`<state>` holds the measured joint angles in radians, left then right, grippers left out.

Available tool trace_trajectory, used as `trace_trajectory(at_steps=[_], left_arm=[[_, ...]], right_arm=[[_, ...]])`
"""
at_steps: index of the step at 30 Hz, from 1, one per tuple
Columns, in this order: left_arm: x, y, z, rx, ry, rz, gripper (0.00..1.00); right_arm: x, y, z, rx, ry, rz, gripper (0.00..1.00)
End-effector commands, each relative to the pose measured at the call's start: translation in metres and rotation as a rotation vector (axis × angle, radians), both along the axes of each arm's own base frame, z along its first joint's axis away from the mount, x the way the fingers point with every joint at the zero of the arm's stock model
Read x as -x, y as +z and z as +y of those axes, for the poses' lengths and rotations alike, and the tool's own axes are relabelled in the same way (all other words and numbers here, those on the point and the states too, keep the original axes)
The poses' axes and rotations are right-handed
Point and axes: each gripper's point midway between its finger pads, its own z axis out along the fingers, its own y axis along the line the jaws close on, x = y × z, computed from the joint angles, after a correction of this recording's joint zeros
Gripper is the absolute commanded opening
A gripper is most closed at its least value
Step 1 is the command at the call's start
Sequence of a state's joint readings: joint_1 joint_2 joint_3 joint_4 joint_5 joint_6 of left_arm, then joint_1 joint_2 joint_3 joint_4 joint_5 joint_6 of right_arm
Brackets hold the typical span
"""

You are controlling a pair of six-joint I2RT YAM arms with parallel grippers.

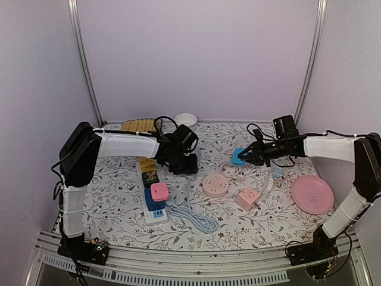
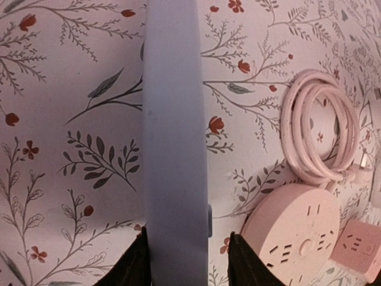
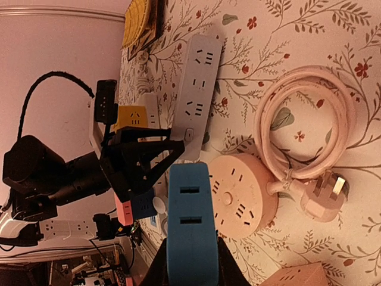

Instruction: Pull the plug off the socket

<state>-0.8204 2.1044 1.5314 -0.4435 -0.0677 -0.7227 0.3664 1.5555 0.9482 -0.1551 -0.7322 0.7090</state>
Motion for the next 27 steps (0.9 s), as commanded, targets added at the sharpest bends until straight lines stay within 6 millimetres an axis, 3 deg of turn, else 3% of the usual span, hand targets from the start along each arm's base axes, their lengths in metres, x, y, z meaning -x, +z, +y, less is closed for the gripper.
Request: trace_trajectory(at_steps=[1,7,11,16,24,27], left_arm=[[-0.008,0.015,-0.001,0.016,-0.008,-0.011,0.54],[-0.005,0.052,0.005,0.042,0.002,-0.053,0.72],[0.005,0.089,0.013,0.08,0.022,-0.096,0.77],[0.029,0.112,0.032,0.118,0.069,-0.105,0.81],[0.072,0.127,0.08,0.143,0.18,-0.102,0.82],[0.082,0.134,0.096,0.157,0.215,-0.107,0.83]], right_arm=[[-0.038,-0.008,-0.011,0.028,-0.016,-0.034,0.03],[-0.083,-0.025,-0.019,0.036,-0.041,-0.017,0.03],[-0.113,-0.043,-0.023,0.041,-0.061,0.012,0.03],[-0.146,-0.07,-0.03,0.073,-0.098,0.054,0.03],[-0.169,-0.117,-0.051,0.155,-0.156,0.109,0.12],[-0.168,-0.128,-0.064,0.197,-0.179,0.131,0.27]])
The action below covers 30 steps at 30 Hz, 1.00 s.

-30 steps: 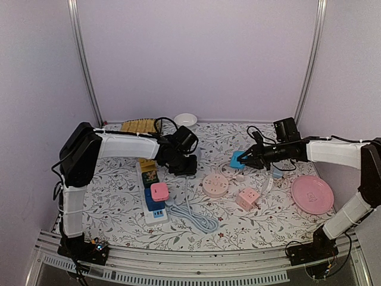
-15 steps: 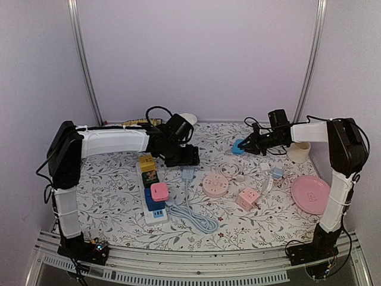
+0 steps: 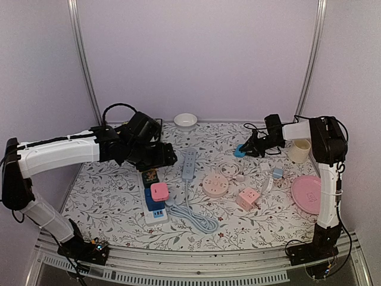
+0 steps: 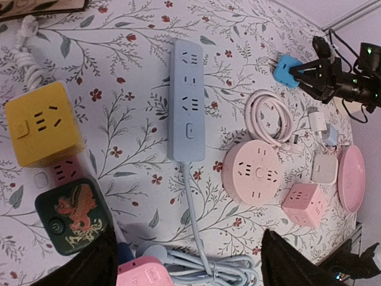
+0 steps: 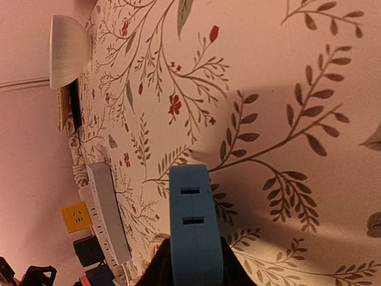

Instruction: Pull the plug off the socket

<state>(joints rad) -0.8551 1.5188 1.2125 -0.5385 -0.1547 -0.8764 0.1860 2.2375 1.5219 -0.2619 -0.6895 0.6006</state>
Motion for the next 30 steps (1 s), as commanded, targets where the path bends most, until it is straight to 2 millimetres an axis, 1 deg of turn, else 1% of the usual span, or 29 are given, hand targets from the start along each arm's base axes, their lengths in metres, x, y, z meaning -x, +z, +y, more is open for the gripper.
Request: trace_trajectory(at_steps=[1,3,5,6,8,10,12,15,18,19,20,21,22,24,26,28,30], left_arm=[[0.015,0.007,0.027,0.008,0.084,0.005,0.83],[0.019,0.012,0.037,0.005,0.099,-0.007,0.84],[0.021,0.013,0.048,-0.008,0.113,-0.013,0.85],[0.022,0.012,0.053,-0.013,0.121,-0.011,0.85],[0.023,0.008,0.066,-0.023,0.135,-0.003,0.85],[0.024,0.008,0.076,-0.019,0.133,-0.009,0.86],[0.024,0.006,0.086,-0.008,0.125,-0.015,0.87],[0.026,0.004,0.1,0.016,0.105,-0.013,0.87],[0.029,0.002,0.115,0.057,0.086,-0.007,0.87],[0.031,0.002,0.118,0.079,0.074,-0.008,0.87],[0.032,0.0,0.12,0.1,0.062,-0.007,0.87],[0.034,-0.002,0.123,0.122,0.054,-0.001,0.87],[0.036,-0.006,0.125,0.142,0.046,0.009,0.87],[0.041,-0.013,0.127,0.176,0.027,0.028,0.85],[0.047,-0.02,0.128,0.194,0.007,0.043,0.85],[0.052,-0.028,0.128,0.199,-0.014,0.058,0.84],[0.057,-0.037,0.128,0.195,-0.03,0.076,0.81]], right_arm=[[-0.002,-0.017,-0.022,0.089,-0.036,0.031,0.34],[-0.001,-0.017,-0.028,0.124,-0.047,0.033,0.47],[0.002,-0.015,-0.032,0.153,-0.054,0.029,0.57],[0.004,-0.009,-0.035,0.166,-0.061,0.021,0.62],[0.008,-0.003,-0.04,0.199,-0.08,0.018,0.69],[0.012,0.011,-0.043,0.232,-0.101,-0.004,0.75],[0.02,0.029,-0.04,0.271,-0.114,-0.033,0.79],[0.038,0.056,-0.019,0.323,-0.097,-0.086,0.84],[0.066,0.081,0.018,0.341,-0.052,-0.129,0.85],[0.077,0.089,0.035,0.331,-0.034,-0.139,0.85],[0.092,0.097,0.057,0.322,0.004,-0.159,0.85],[0.101,0.103,0.071,0.31,0.017,-0.169,0.86],[0.119,0.109,0.098,0.294,0.07,-0.188,0.86],[0.146,0.12,0.137,0.25,0.133,-0.209,0.86],[0.174,0.127,0.177,0.199,0.205,-0.227,0.86],[0.2,0.128,0.213,0.153,0.277,-0.23,0.85],[0.226,0.123,0.247,0.117,0.346,-0.22,0.85]])
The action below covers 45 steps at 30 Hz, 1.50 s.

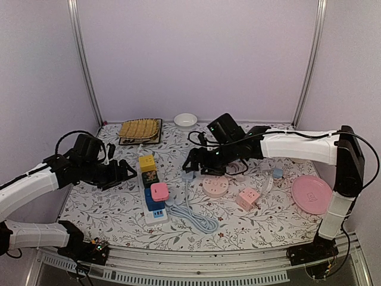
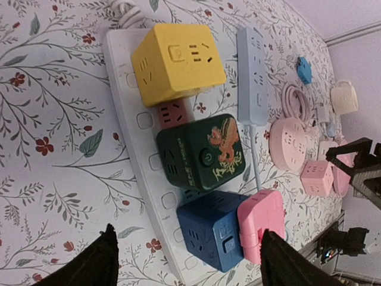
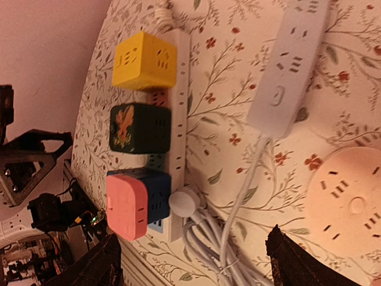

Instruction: Pull the plug off the socket

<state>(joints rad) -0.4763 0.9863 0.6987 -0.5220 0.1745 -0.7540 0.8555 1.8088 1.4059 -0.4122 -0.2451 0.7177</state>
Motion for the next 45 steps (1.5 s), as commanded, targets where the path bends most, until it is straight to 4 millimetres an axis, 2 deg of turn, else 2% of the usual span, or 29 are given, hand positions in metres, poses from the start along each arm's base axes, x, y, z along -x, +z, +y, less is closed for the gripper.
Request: trace_trajectory(at_steps=[1,3,7,11,17,22,26,31,39,42,45], left_arm=[[0.01,-0.007,-0.01,0.051,-0.099,0.002,0.8],[0.013,-0.012,-0.011,0.059,-0.115,0.01,0.76],[0.017,-0.025,-0.015,0.084,-0.135,0.047,0.68],[0.019,-0.031,-0.018,0.078,-0.167,0.053,0.66],[0.024,-0.043,-0.023,0.091,-0.204,0.089,0.61],[0.026,-0.046,-0.026,0.101,-0.231,0.094,0.61],[0.028,-0.049,-0.03,0.117,-0.253,0.109,0.61],[0.03,-0.053,-0.03,0.115,-0.259,0.117,0.61],[0.035,-0.063,-0.03,0.116,-0.268,0.133,0.61],[0.035,-0.064,-0.03,0.116,-0.269,0.135,0.61],[0.035,-0.065,-0.029,0.11,-0.265,0.135,0.61]], right_arm=[[0.035,0.0,0.065,-0.066,0.075,0.033,0.85],[0.051,-0.009,0.087,-0.08,0.12,0.055,0.85],[0.068,-0.029,0.112,-0.138,0.165,0.148,0.82],[0.069,-0.041,0.12,-0.16,0.153,0.182,0.79],[0.076,-0.044,0.134,-0.26,0.154,0.259,0.73],[0.081,-0.051,0.137,-0.298,0.139,0.325,0.58],[0.082,-0.051,0.136,-0.312,0.119,0.352,0.52],[0.084,-0.047,0.137,-0.322,0.11,0.361,0.38],[0.085,-0.043,0.139,-0.334,0.107,0.374,0.2],[0.086,-0.041,0.14,-0.341,0.109,0.38,0.08],[0.087,-0.037,0.143,-0.362,0.122,0.388,0.04]])
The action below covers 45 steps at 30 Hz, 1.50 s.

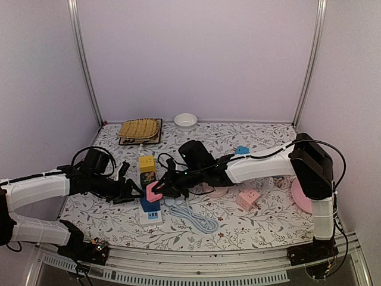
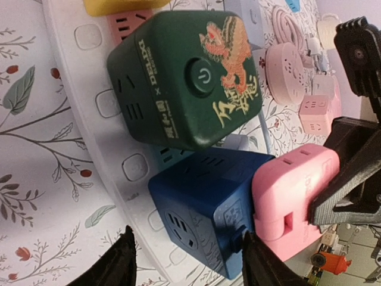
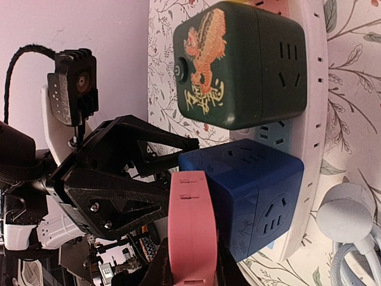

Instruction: Pull the plug off the socket

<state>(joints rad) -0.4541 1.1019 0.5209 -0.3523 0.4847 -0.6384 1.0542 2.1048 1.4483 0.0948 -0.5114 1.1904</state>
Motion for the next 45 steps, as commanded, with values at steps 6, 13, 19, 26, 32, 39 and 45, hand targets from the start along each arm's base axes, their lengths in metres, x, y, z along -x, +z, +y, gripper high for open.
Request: trace_trajectory(at_steps=[6,13,19,26,32,39,45], left_arm=[[0.001,-0.01,0.005,-0.017,0.015,0.006,0.6],[0.002,-0.019,0.011,-0.052,0.036,0.02,0.6],[0.003,-0.025,0.017,-0.086,0.06,0.036,0.6],[0.001,-0.029,0.021,-0.11,0.079,0.042,0.59],[0.0,-0.028,0.021,-0.112,0.086,0.04,0.6],[-0.001,-0.026,0.02,-0.111,0.094,0.033,0.59],[-0.004,-0.017,0.015,-0.09,0.09,0.011,0.59]], right_arm=[[0.009,0.008,0.012,-0.08,0.038,0.045,0.04],[0.01,0.031,0.02,-0.178,0.057,0.047,0.04],[0.008,0.06,0.025,-0.274,0.066,0.011,0.03],[0.007,0.089,0.023,-0.338,0.071,-0.069,0.03],[0.009,0.11,0.02,-0.373,0.086,-0.134,0.03],[0.011,0.119,0.015,-0.384,0.082,-0.142,0.03],[0.012,0.112,-0.001,-0.325,0.036,-0.134,0.03]])
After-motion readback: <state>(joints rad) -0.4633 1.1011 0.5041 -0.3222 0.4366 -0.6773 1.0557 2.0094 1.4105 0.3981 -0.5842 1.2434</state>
